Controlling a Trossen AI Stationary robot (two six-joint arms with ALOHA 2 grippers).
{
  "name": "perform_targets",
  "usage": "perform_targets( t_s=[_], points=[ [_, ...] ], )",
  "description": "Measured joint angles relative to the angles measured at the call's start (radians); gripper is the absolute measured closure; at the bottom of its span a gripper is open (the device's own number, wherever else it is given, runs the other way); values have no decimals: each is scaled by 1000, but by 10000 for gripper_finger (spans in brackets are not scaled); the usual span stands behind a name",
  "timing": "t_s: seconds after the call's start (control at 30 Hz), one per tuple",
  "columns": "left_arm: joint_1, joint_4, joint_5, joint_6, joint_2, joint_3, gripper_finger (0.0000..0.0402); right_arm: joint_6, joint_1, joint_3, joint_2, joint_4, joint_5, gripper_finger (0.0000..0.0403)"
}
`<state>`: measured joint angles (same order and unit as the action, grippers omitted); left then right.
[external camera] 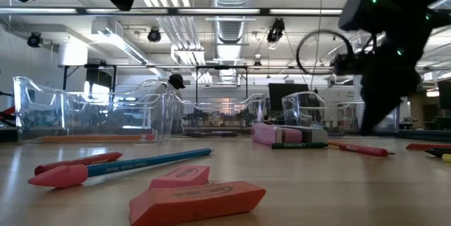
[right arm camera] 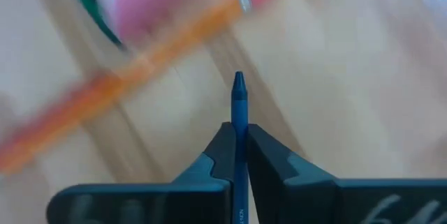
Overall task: Sort crayons/erasers/pens/pencils in bins
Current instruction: Put the blue crayon into the top right transparent bin, then put the orange pencil into the bottom left transparent bin
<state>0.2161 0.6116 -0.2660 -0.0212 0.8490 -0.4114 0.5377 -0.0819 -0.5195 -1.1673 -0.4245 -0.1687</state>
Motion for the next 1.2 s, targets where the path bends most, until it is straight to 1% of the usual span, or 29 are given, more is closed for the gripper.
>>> perform_targets(
  t_s=[0.17,0.23,0.33,0.4,0.47,0.6,0.67,0.8,0.87,0.97,1.1,1.2],
  points=[
    [0,-20,0,-19,0,1,165,-85,1,-92,19,-9,-49,390],
    [0,-23,1,-25,0,2,165,-123,7,-146,30,-36,-115,390],
    [1,-22,1,-25,0,2,165,-190,35,-231,39,-80,-268,390],
    [1,-23,1,-26,0,2,165,-248,75,-276,42,-82,-360,390],
    [1,-23,1,-27,0,2,165,-305,146,-315,46,-86,-390,390],
    [7,-24,4,-29,0,2,165,-356,315,-347,46,-105,-368,390],
    [10,-24,5,-29,0,2,165,-373,395,-354,46,-101,-334,390],
    [15,-27,6,-29,0,3,165,-386,528,-349,47,-72,-183,383],
    [15,-28,8,-29,0,3,165,-370,572,-345,47,-75,-126,362],
    [15,-28,8,-27,0,3,165,-364,600,-344,47,-75,-100,312],
    [15,-29,9,-26,0,3,165,-329,602,-360,52,-101,-99,248],
    [15,-30,9,-26,0,3,165,-290,570,-396,61,-160,-88,220]
  ],
)
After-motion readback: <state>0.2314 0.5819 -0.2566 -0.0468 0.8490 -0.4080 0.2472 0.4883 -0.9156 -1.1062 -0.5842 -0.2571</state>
